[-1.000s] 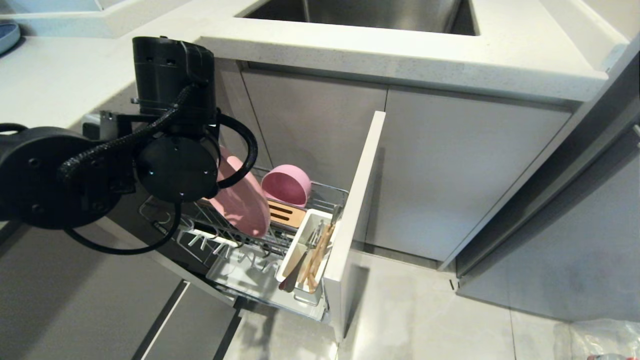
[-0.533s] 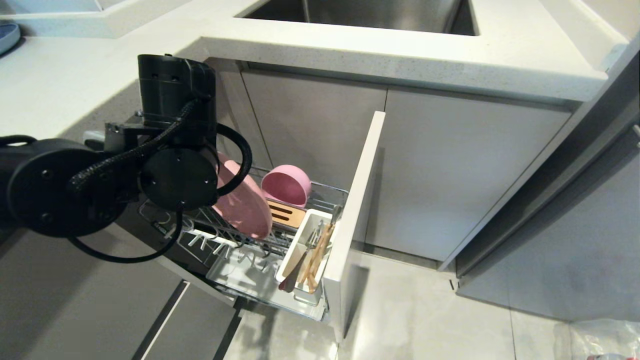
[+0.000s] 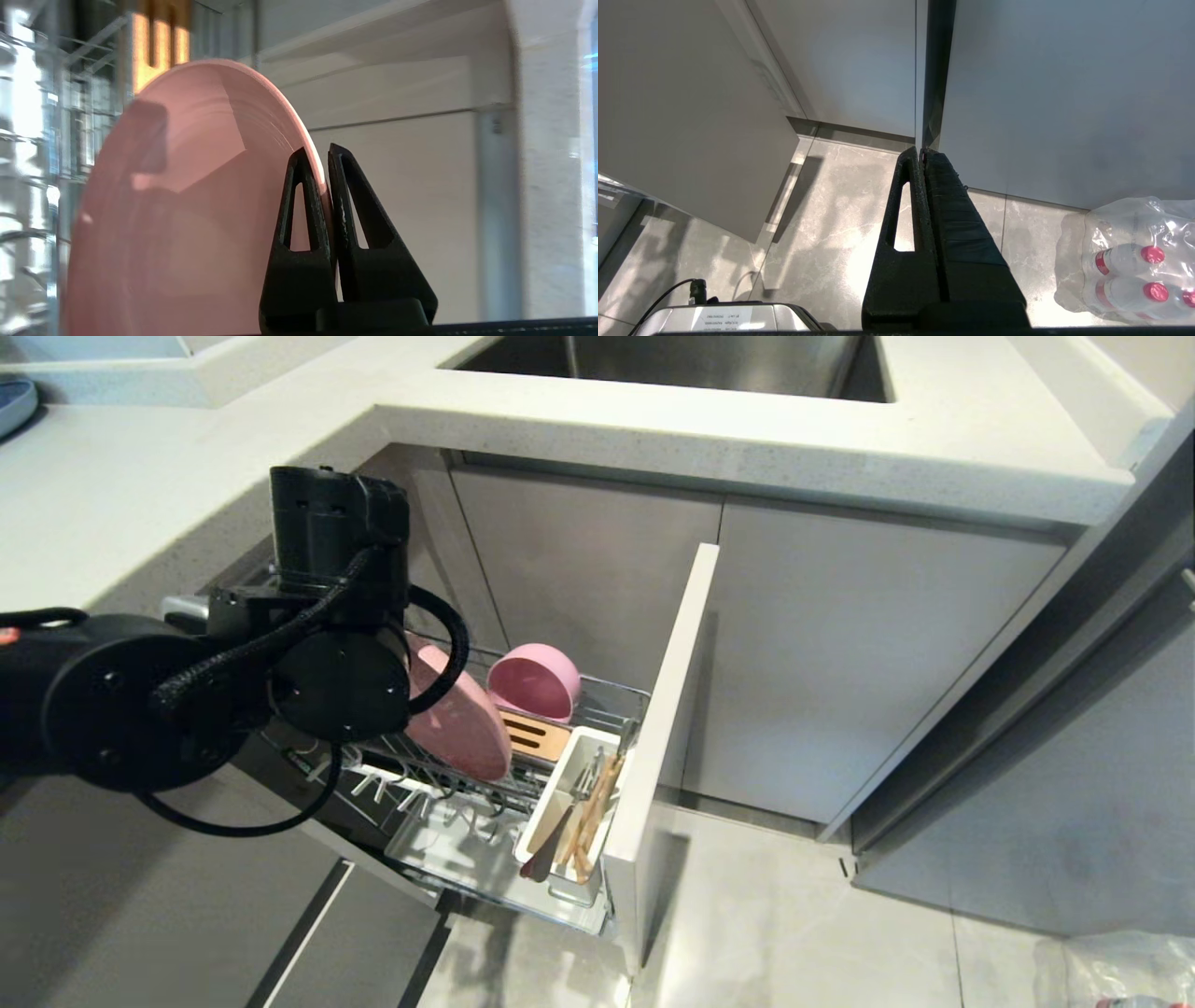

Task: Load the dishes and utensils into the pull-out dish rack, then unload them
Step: Pick up the plate and place it in the cupboard

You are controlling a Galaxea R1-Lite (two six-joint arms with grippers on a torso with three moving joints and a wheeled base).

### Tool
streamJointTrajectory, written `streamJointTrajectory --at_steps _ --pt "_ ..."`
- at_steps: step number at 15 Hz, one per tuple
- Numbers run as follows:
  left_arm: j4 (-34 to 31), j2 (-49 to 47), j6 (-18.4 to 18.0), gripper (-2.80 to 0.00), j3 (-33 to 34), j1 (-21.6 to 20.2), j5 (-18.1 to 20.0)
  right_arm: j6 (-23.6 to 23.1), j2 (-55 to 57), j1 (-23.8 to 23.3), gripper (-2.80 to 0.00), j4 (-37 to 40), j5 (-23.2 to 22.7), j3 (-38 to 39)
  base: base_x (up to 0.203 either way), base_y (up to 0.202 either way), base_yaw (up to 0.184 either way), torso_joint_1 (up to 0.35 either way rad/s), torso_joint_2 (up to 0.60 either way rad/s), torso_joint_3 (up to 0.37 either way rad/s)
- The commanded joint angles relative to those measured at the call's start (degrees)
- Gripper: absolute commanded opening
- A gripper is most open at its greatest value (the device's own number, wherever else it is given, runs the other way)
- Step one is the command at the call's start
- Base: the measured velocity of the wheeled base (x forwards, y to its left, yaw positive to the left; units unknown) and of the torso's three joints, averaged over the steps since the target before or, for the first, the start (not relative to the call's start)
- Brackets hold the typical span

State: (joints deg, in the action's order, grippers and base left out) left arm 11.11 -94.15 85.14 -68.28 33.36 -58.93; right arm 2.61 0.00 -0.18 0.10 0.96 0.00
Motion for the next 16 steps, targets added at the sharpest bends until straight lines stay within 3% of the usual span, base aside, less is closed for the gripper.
streamJointTrajectory --at_steps 1,16 --pt "-0.1 -0.3 0.6 -2.80 0.2 -0.3 -0.4 0.0 0.0 0.0 -2.80 0.0 0.0 0.1 0.000 0.000 0.000 0.000 0.00 0.000" --pt "-5.3 -6.6 1.7 -2.80 0.3 -3.4 -0.4 0.0 0.0 0.0 -2.80 0.0 0.0 0.1 0.000 0.000 0.000 0.000 0.00 0.000"
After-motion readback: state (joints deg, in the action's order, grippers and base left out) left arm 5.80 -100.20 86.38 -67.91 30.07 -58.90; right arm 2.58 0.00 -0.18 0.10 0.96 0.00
